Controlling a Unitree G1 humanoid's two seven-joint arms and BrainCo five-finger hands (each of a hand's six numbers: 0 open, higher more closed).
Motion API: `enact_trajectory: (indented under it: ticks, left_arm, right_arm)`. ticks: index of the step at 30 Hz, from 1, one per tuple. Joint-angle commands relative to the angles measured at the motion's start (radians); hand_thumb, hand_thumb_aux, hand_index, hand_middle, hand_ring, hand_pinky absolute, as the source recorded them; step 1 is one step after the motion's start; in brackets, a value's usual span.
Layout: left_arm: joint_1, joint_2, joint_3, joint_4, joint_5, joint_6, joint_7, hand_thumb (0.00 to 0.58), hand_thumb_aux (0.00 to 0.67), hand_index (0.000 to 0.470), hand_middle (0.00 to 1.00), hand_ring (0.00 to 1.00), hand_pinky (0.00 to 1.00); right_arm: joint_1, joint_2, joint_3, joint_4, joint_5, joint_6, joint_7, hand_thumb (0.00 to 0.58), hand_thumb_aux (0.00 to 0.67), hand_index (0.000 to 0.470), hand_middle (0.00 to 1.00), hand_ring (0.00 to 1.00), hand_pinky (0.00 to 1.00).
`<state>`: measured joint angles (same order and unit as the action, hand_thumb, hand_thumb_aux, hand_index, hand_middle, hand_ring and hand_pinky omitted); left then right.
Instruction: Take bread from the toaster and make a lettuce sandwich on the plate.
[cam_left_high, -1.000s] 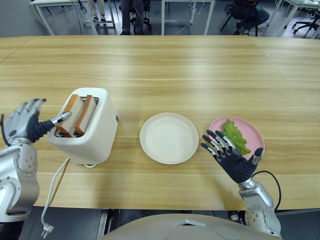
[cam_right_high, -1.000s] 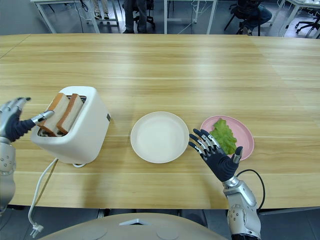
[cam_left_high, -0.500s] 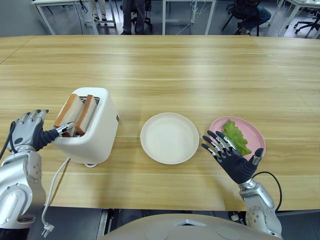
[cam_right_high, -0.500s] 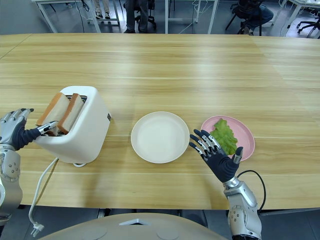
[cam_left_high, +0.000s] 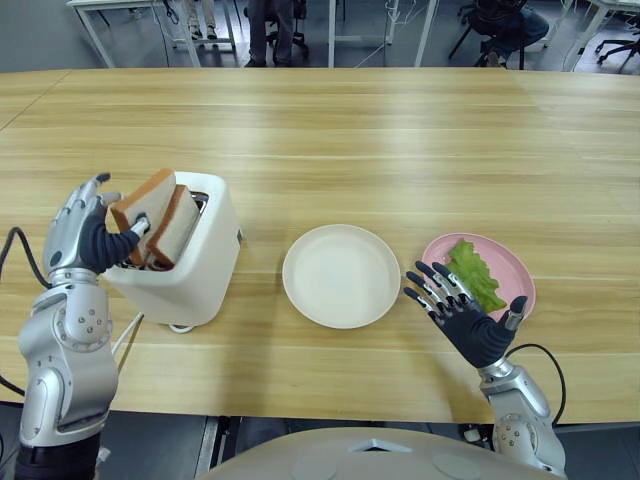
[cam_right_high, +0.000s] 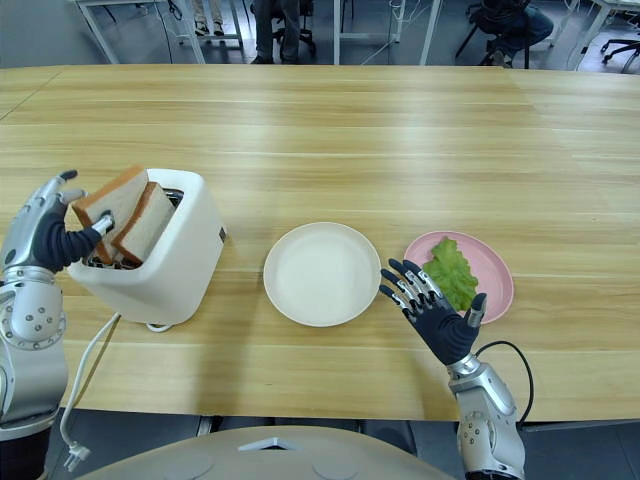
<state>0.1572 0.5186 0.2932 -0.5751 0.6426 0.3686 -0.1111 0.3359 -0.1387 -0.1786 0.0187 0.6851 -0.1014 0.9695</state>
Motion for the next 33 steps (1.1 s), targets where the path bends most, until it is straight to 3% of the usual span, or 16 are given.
enact_trajectory:
  ticks: [1,3,4,6,9,10,11,12,13,20,25,30,33]
  left_arm:
    - [-0.028,-0.041,0.044,-0.031,-0.053,-0.047,0.049,0.58,0.67,0.46,0.01,0.01,0.01]
    - [-0.037,-0.064,0.064,-0.035,-0.073,-0.069,0.069,0.58,0.67,0.46,0.09,0.09,0.09]
    - [-0.041,-0.075,0.074,-0.038,-0.083,-0.08,0.082,0.58,0.67,0.46,0.17,0.17,0.17]
    - [-0.054,-0.092,0.096,-0.041,-0.106,-0.104,0.104,0.58,0.67,0.46,0.2,0.2,0.2]
    - [-0.086,-0.114,0.128,-0.045,-0.164,-0.142,0.126,0.58,0.67,0.46,0.64,0.64,0.64]
    - [-0.096,-0.12,0.135,-0.045,-0.188,-0.153,0.125,0.58,0.67,0.46,0.64,0.64,0.64]
    - [-0.109,-0.13,0.142,-0.045,-0.22,-0.16,0.125,0.58,0.67,0.46,0.83,0.83,0.83]
    - [-0.117,-0.135,0.146,-0.042,-0.24,-0.169,0.125,0.58,0.67,0.46,0.83,0.83,0.83]
    - [-0.122,-0.139,0.149,-0.038,-0.255,-0.18,0.125,0.58,0.67,0.46,0.98,0.98,0.98]
    - [-0.152,-0.173,0.155,-0.013,-0.378,-0.209,0.113,0.58,0.67,0.46,1.0,1.0,1.0]
    - [-0.239,-0.235,0.105,-0.073,-0.527,-0.16,0.088,0.58,0.67,0.46,1.0,1.0,1.0]
    - [-0.306,-0.373,-0.094,-0.083,-0.621,-0.075,0.069,0.58,0.67,0.46,1.0,1.0,1.0]
    - [-0.297,-0.454,-0.258,-0.037,-0.597,-0.064,0.07,0.58,0.67,0.46,1.0,1.0,1.0]
  right_arm:
    - [0.006,-0.007,0.0,-0.013,-0.009,0.008,-0.01,0.0,0.0,0.0,0.0,0.0,0.0]
    - [0.006,-0.007,0.0,-0.013,-0.009,0.008,-0.011,0.0,0.0,0.0,0.0,0.0,0.0]
    - [0.005,-0.007,0.0,-0.012,-0.009,0.008,-0.01,0.0,0.0,0.0,0.0,0.0,0.0]
    - [0.005,-0.007,-0.001,-0.011,-0.01,0.007,-0.01,0.0,0.0,0.0,0.0,0.0,0.0]
    - [0.006,-0.006,-0.002,-0.01,-0.009,0.005,-0.01,0.0,0.0,0.0,0.0,0.0,0.0]
    - [0.006,-0.006,-0.002,-0.01,-0.009,0.004,-0.01,0.0,0.0,0.0,0.0,0.0,0.0]
    - [0.005,-0.006,-0.003,-0.01,-0.009,0.004,-0.011,0.0,0.0,0.0,0.0,0.0,0.0]
    - [0.005,-0.006,-0.003,-0.01,-0.009,0.003,-0.01,0.0,0.0,0.0,0.0,0.0,0.0]
    - [0.005,-0.006,-0.003,-0.01,-0.008,0.003,-0.01,0.0,0.0,0.0,0.0,0.0,0.0]
    - [-0.001,-0.007,-0.002,-0.002,-0.012,0.0,-0.007,0.0,0.0,0.0,0.0,0.0,0.0]
    - [-0.008,-0.012,0.008,0.004,-0.037,-0.077,0.051,0.0,0.0,0.0,0.0,0.0,0.0]
    - [-0.063,-0.039,0.038,-0.097,-0.172,-0.125,-0.052,0.0,0.0,0.0,0.0,0.0,0.0]
    - [-0.11,-0.034,0.04,-0.175,-0.297,-0.225,-0.143,0.0,0.0,0.0,0.0,0.0,0.0]
